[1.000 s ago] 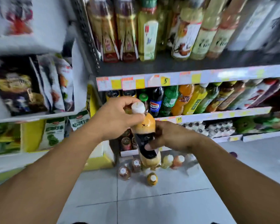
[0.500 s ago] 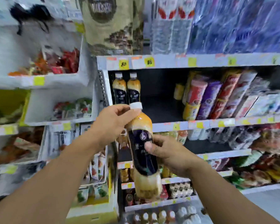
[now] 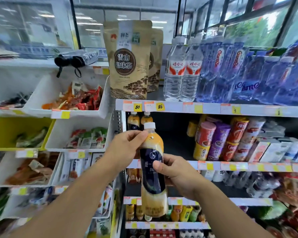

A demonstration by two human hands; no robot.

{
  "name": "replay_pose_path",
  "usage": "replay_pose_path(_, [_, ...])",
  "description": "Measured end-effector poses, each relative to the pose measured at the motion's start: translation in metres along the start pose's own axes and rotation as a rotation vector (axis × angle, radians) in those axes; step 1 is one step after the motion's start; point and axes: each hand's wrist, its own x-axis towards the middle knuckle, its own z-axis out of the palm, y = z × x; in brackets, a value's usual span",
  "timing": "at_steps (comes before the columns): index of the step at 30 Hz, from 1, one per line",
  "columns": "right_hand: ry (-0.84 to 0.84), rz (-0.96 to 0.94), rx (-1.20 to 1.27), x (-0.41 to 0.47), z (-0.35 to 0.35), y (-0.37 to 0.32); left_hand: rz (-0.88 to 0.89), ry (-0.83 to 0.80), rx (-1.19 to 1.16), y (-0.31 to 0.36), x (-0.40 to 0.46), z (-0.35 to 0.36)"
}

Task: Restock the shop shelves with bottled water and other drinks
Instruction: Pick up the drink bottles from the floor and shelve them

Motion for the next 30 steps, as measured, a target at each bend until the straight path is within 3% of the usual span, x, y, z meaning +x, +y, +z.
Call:
replay_pose_path(5, [0.001, 0.019, -0.002, 0.016, -0.005, 0.006, -0.025, -0.061, 0.025, -0.016, 0.008, -0.008])
replay_pose_path(11, [0.057, 0.037, 0.016, 0.049, -0.004, 0.015, -0.108, -0.300, 0.102, -0.047, 0.030, -0.029])
replay_pose_path(17, [0.095, 0.017, -0.140, 0.096, -0.001, 0.023, -0.059, -0.352, 0.148, -0.072, 0.074, -0.052])
replay_pose_path(23, [0.180, 0.045, -0.260, 0.150, 0.005, 0.023, -0.077, -0.315, 0.030, -0.093, 0.124, -0.073])
replay_pose_path(30, [0.227, 0.095, -0.280, 0.196, 0.006, 0.026, -0.104, -0.292, 0.037, -0.108, 0.168, -0.087])
